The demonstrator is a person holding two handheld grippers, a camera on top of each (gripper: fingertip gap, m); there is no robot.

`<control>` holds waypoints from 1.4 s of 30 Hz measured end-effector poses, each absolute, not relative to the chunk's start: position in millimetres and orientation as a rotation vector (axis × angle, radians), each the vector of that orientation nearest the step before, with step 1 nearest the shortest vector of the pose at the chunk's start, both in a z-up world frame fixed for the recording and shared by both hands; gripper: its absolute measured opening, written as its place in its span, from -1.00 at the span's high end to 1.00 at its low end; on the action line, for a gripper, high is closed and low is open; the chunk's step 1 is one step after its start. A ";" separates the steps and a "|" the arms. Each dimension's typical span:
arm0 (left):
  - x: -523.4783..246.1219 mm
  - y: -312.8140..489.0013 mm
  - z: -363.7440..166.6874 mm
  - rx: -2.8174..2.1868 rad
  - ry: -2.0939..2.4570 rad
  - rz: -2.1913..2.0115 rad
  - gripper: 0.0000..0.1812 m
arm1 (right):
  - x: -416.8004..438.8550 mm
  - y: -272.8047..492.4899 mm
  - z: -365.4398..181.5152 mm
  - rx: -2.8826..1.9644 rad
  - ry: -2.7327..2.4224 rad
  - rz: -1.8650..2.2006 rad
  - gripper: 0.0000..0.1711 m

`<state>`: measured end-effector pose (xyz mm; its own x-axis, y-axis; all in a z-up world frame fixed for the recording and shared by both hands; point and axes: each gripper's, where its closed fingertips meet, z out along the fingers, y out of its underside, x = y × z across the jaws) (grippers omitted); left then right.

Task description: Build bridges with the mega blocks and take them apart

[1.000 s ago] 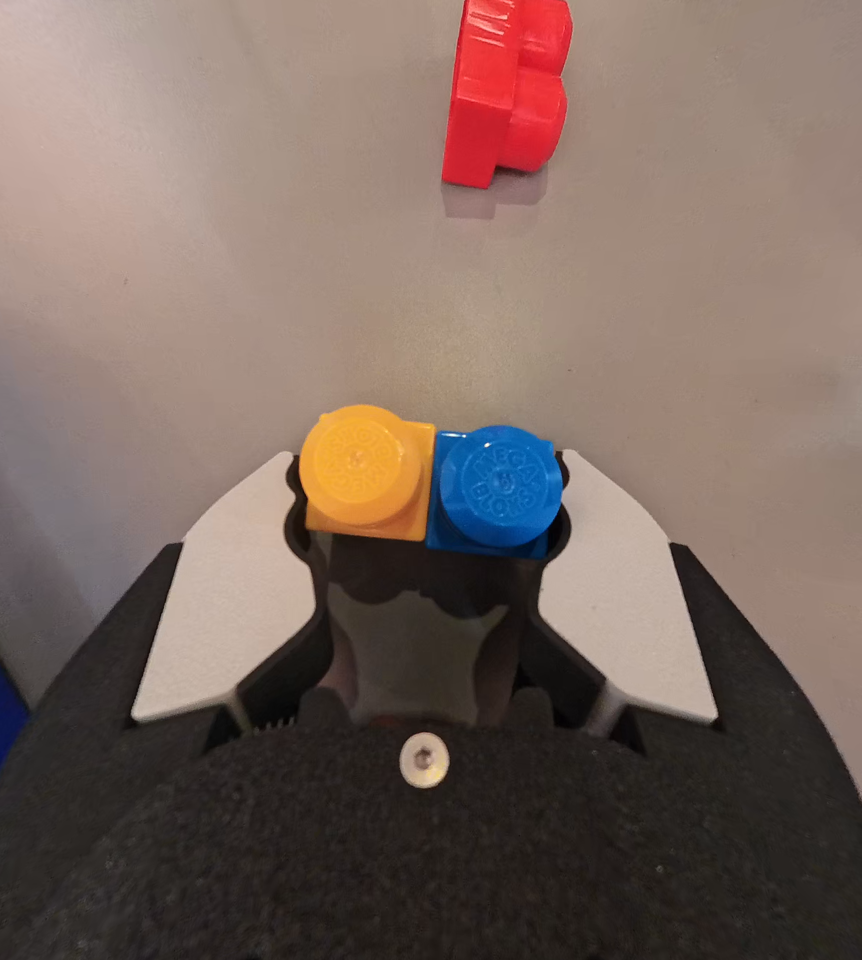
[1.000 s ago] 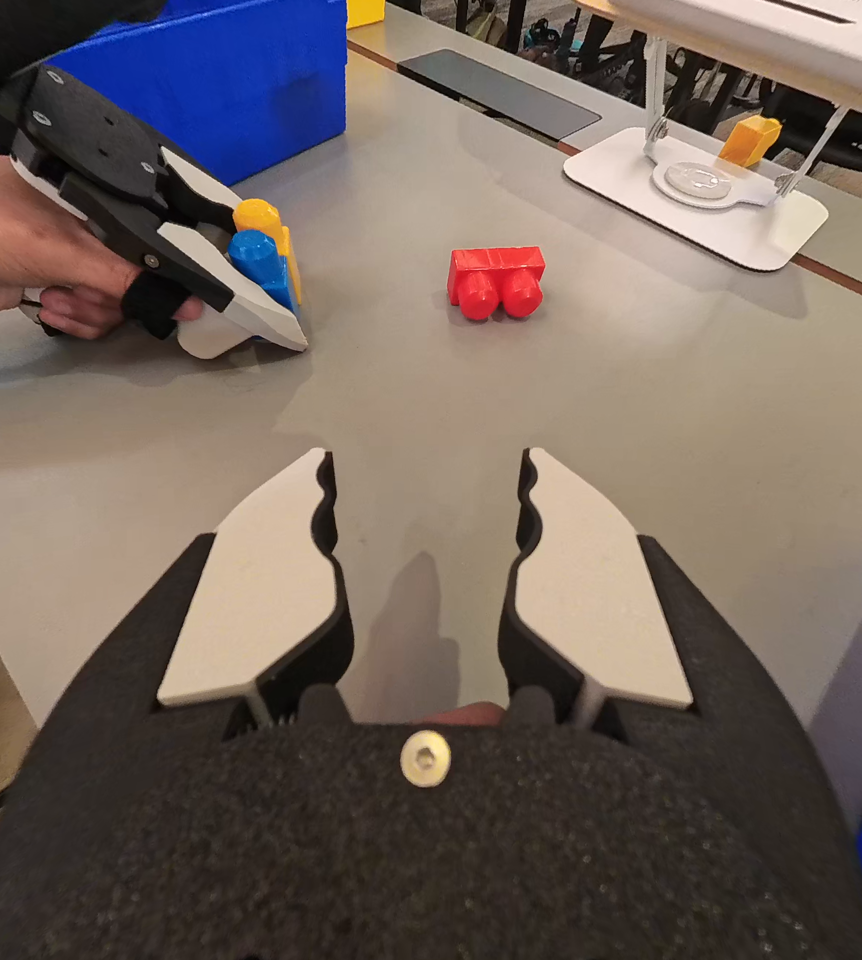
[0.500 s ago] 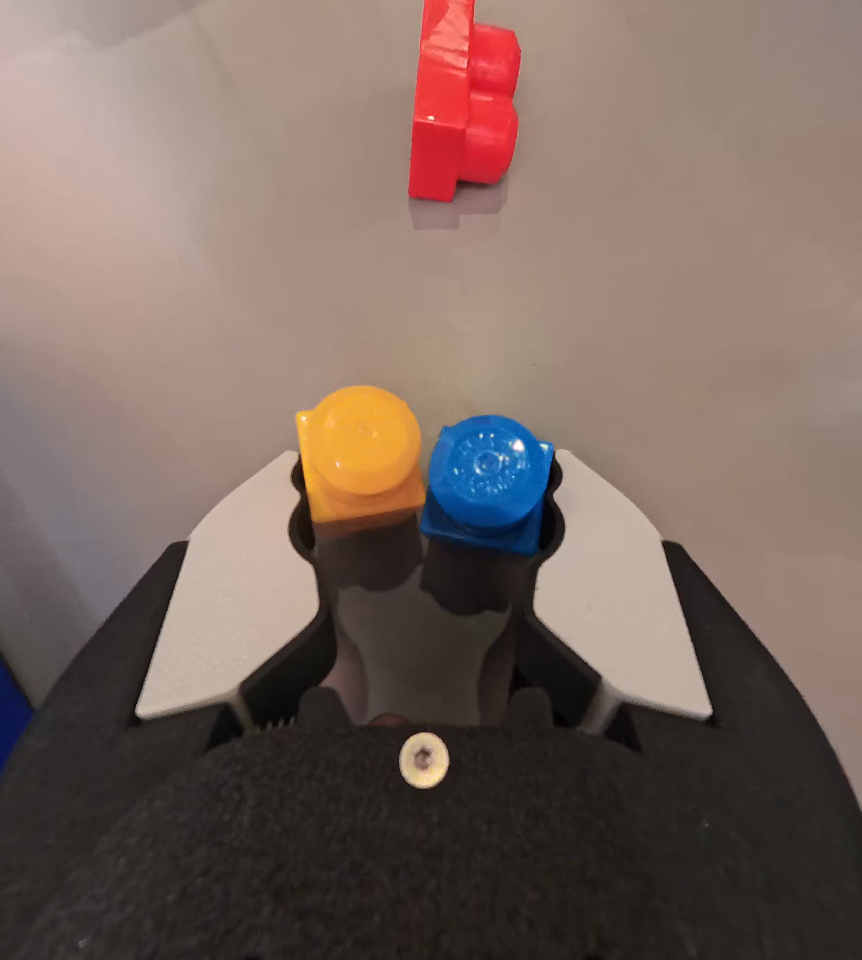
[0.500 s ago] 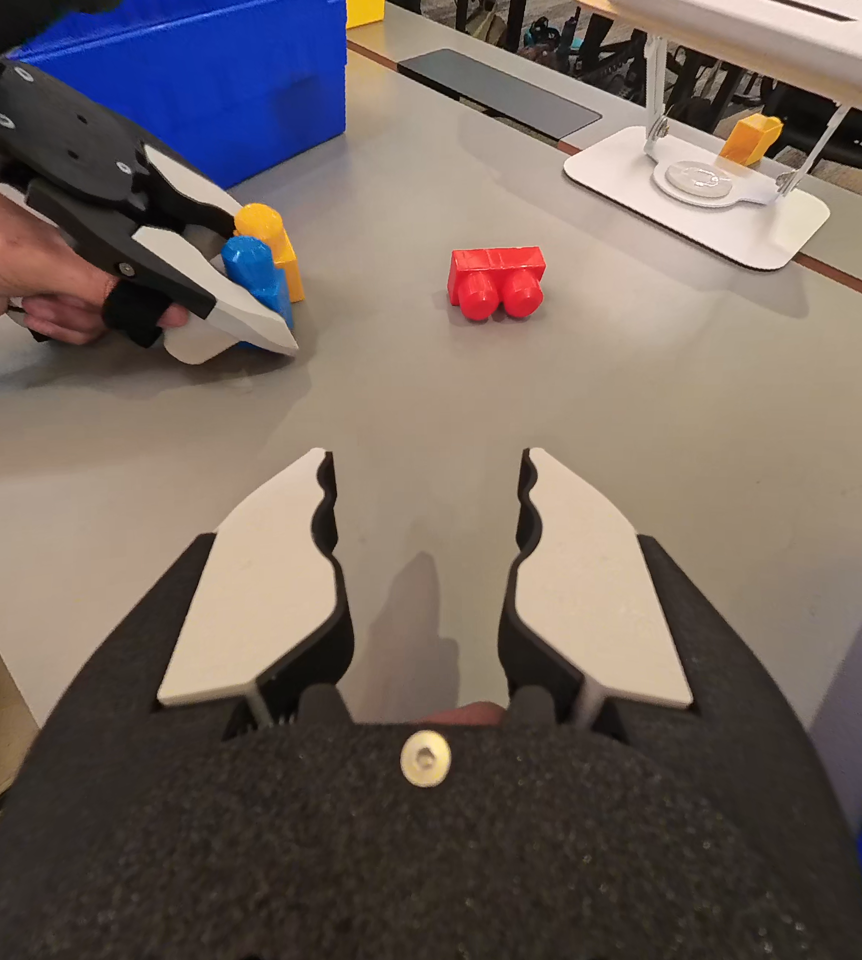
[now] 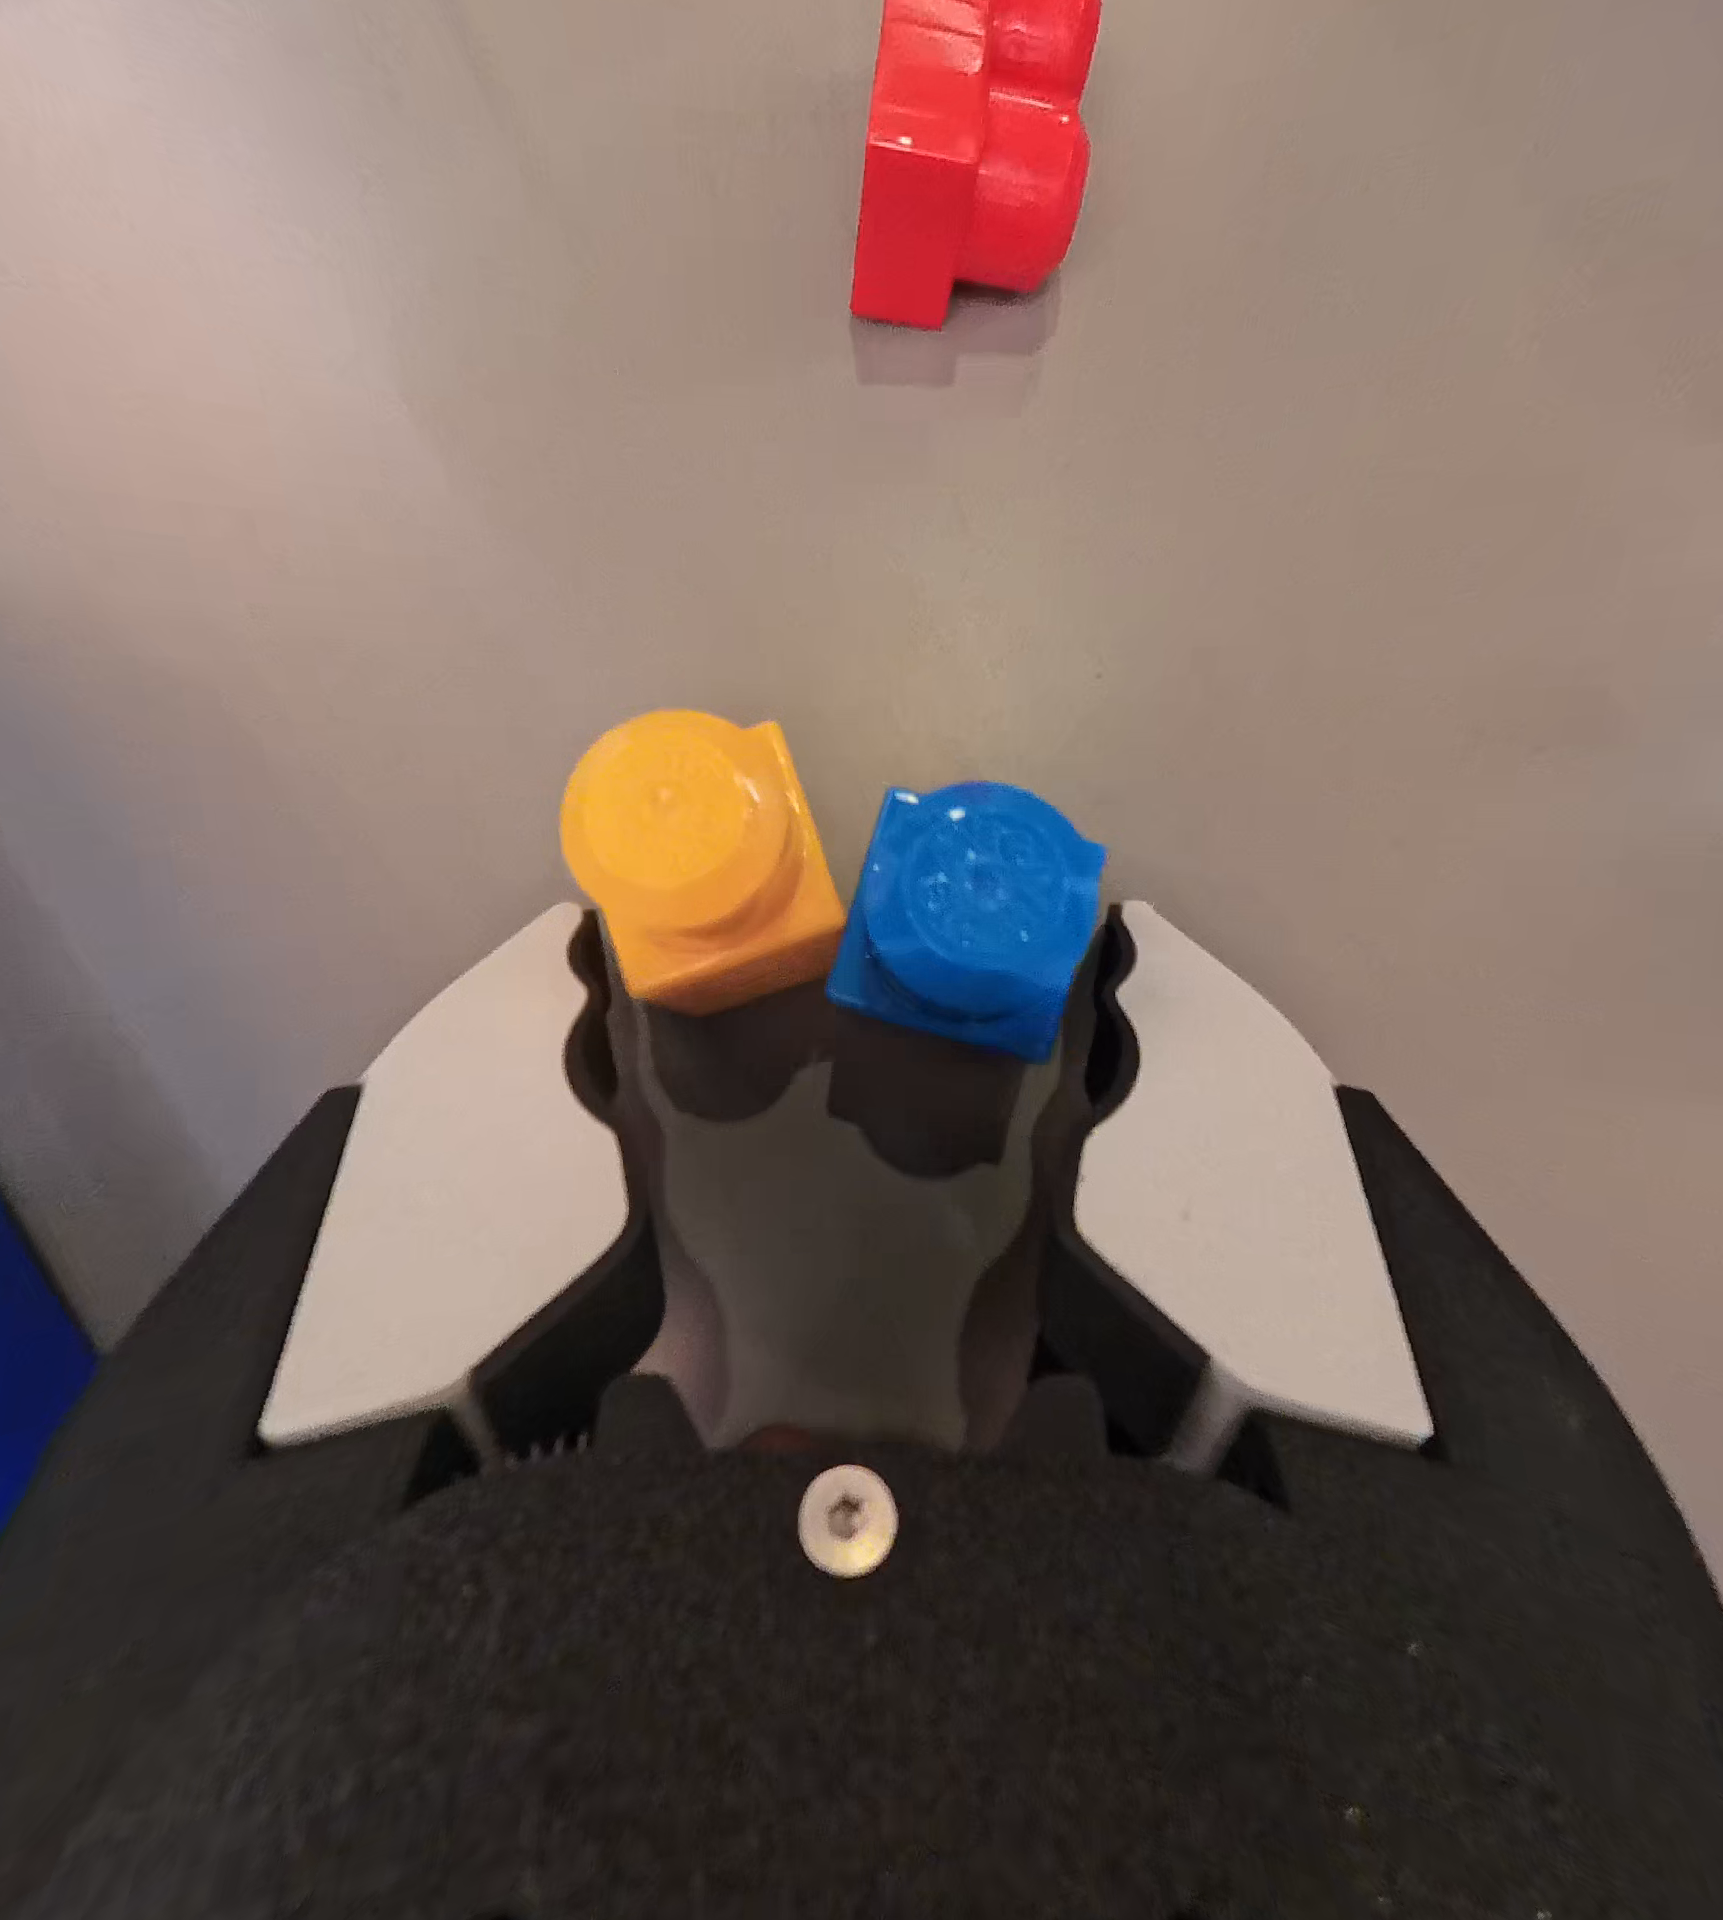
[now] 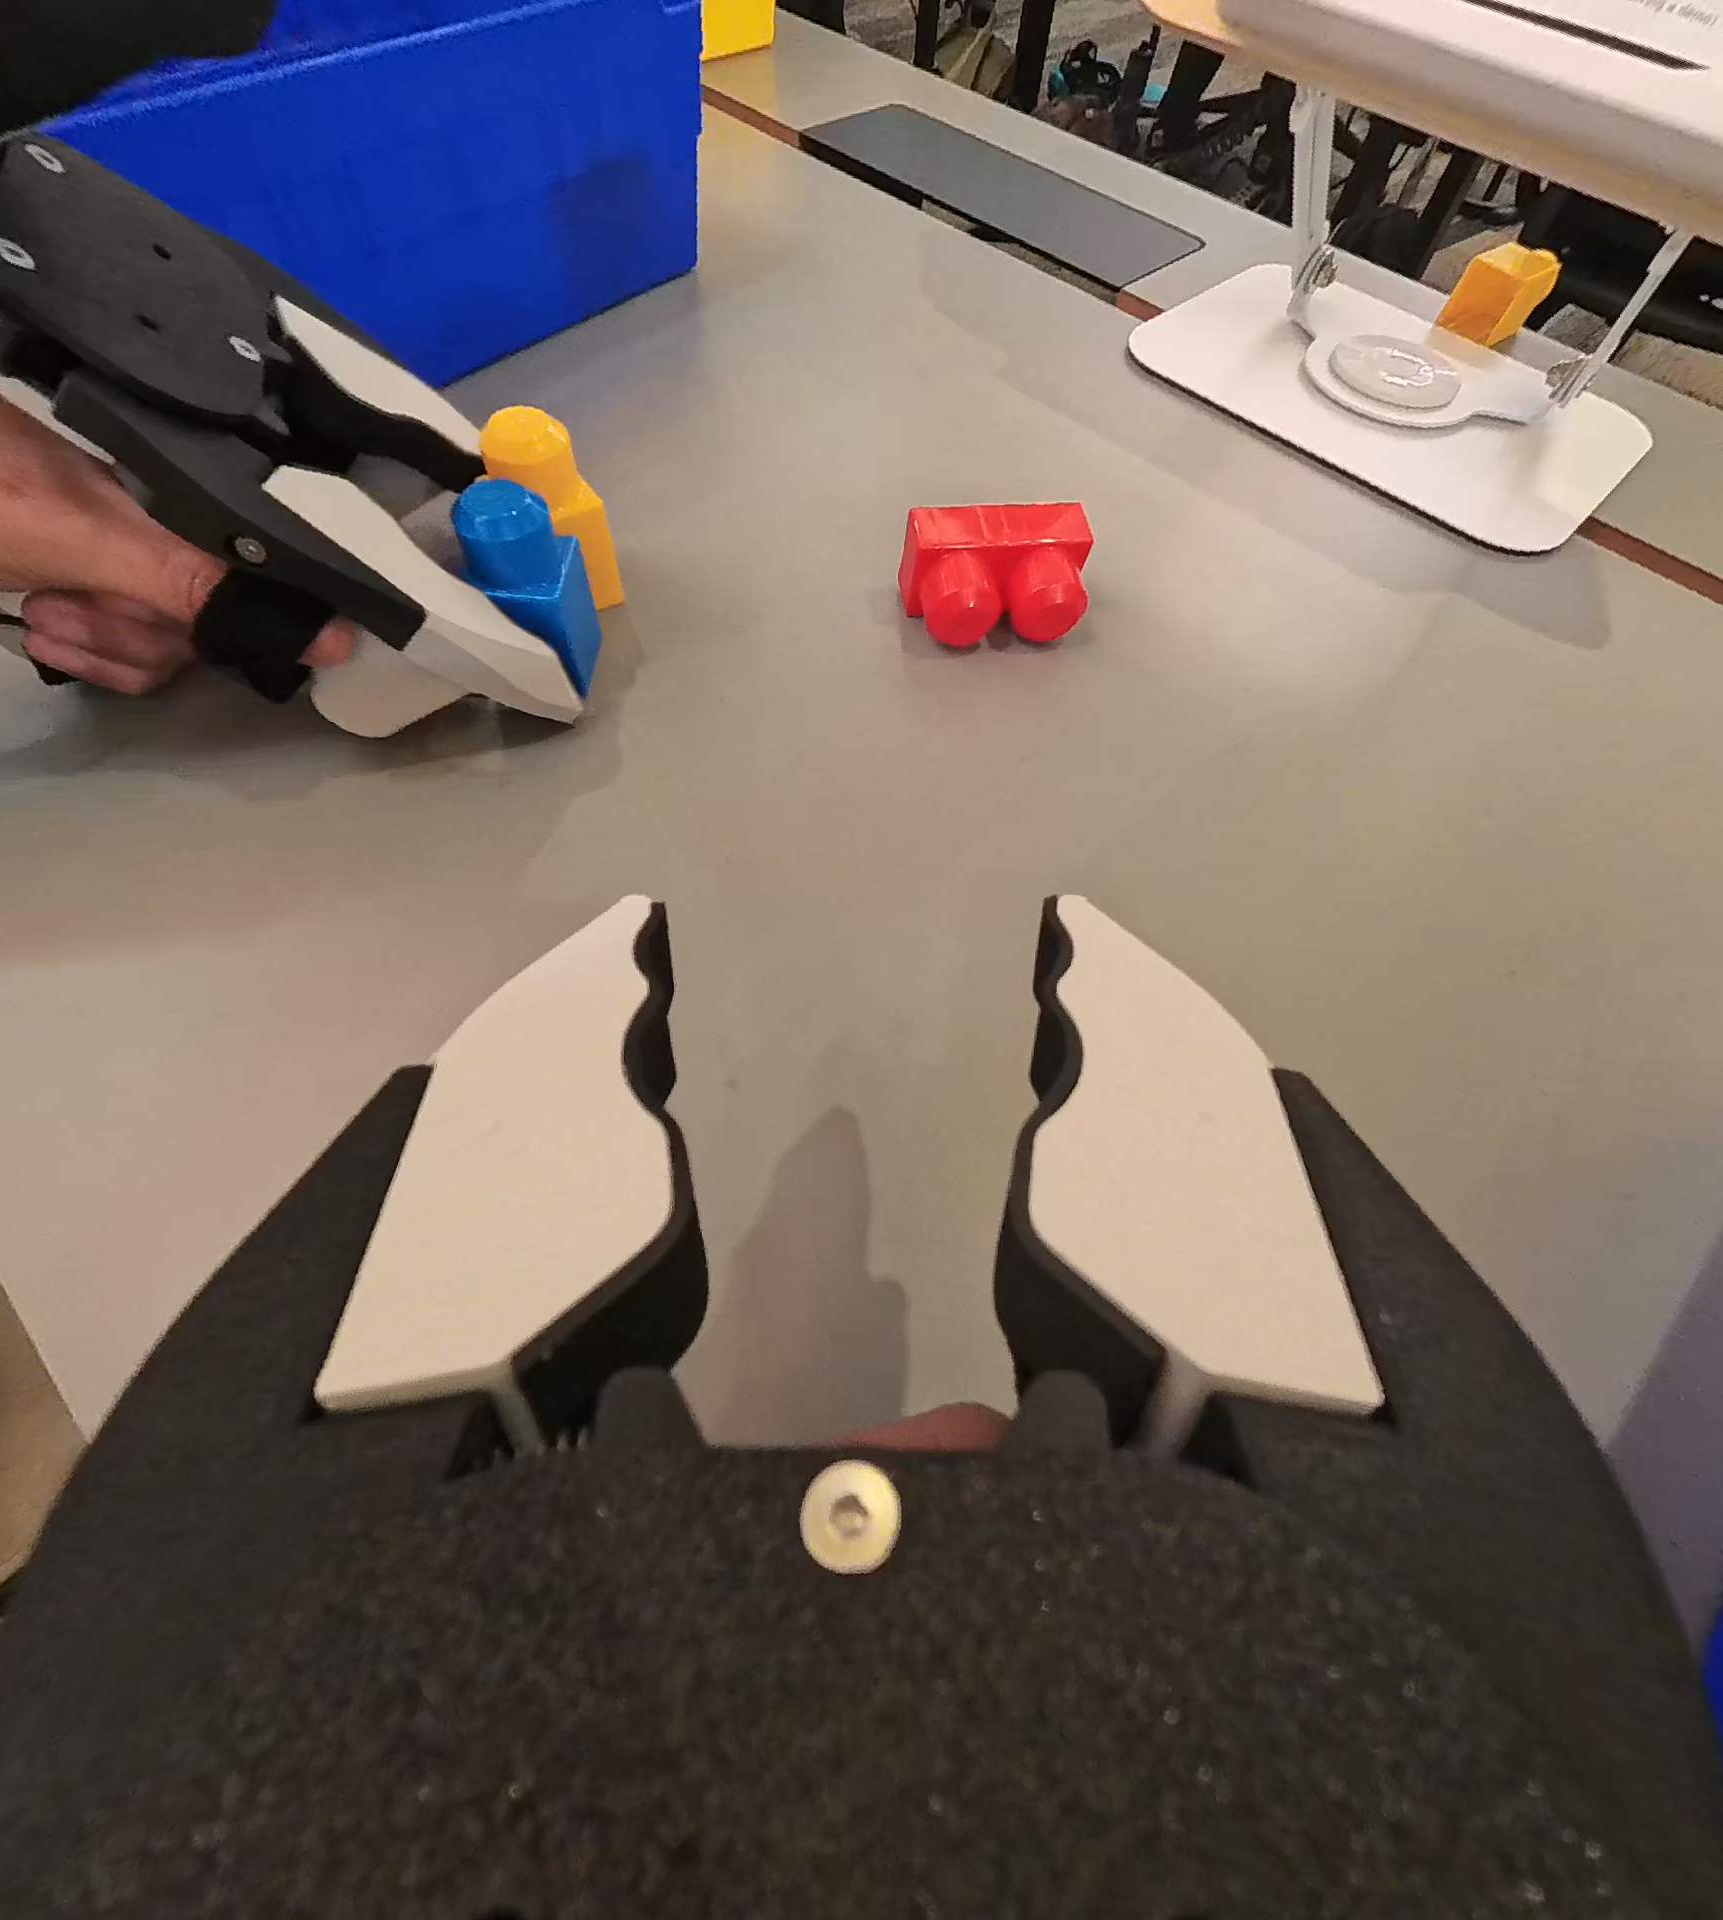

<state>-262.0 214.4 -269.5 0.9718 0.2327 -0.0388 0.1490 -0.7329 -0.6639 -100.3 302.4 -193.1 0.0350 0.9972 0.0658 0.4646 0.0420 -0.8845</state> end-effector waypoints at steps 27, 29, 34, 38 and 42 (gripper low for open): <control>-231.6 209.6 -254.3 -2.336 -0.290 0.080 0.92 | -98.9 303.1 -190.3 -1.527 -1.536 0.859 0.23; -233.1 210.6 -252.6 -2.318 -0.309 0.093 1.00 | -98.6 304.1 -190.8 -1.528 -1.536 0.856 0.23; -216.2 207.1 -247.4 -2.295 -0.324 0.071 1.00 | -97.4 306.5 -190.4 -1.531 -1.532 0.852 0.23; -206.6 221.7 -245.4 -2.258 -0.309 0.100 1.00 | -96.6 308.7 -189.8 -1.536 -1.524 0.859 0.24; -209.9 242.0 -237.6 -2.212 -0.376 0.101 1.00 | -95.4 309.7 -189.8 -1.537 -1.523 0.853 0.24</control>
<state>-209.9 242.0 -237.6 0.9511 0.3032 0.0587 0.2330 -0.5796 -0.7809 -95.4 309.7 -189.8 0.0504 0.9963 0.0689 0.4623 0.0379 -0.8859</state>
